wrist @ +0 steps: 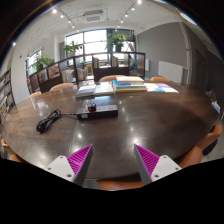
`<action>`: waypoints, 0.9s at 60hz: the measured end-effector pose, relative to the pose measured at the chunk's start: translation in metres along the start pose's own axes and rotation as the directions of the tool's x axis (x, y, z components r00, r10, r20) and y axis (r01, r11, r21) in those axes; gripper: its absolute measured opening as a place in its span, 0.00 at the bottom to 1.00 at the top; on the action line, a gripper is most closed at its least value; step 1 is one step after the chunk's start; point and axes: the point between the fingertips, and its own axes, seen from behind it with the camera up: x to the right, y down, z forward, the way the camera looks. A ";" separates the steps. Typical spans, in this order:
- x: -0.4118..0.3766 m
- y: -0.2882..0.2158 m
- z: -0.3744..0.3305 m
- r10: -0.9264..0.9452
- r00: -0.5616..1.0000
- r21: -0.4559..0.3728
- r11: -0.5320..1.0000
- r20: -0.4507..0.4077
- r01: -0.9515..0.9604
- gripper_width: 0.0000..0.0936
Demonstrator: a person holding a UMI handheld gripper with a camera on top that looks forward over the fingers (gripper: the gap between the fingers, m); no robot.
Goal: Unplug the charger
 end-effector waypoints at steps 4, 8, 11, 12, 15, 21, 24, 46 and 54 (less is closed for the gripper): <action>-0.011 -0.012 0.026 -0.023 0.999 -0.015 1.000 0.024 0.023 0.89; -0.033 -0.026 0.069 -0.037 0.998 -0.014 0.999 0.042 0.037 0.88; -0.046 -0.042 0.100 -0.048 0.997 -0.009 0.999 0.055 0.049 0.88; -0.049 -0.047 0.107 -0.052 0.997 -0.007 0.999 0.058 0.052 0.87; -0.059 -0.059 0.131 -0.058 0.996 0.001 0.998 0.069 0.058 0.85; -0.078 -0.088 0.181 -0.067 0.994 0.006 0.998 0.082 0.067 0.82; -0.088 -0.100 0.198 -0.077 0.993 0.013 0.997 0.093 0.076 0.81; -0.110 -0.120 0.266 -0.098 0.989 0.025 0.995 0.114 0.096 0.26; -0.109 -0.118 0.267 -0.102 0.990 -0.003 0.995 0.097 0.102 0.16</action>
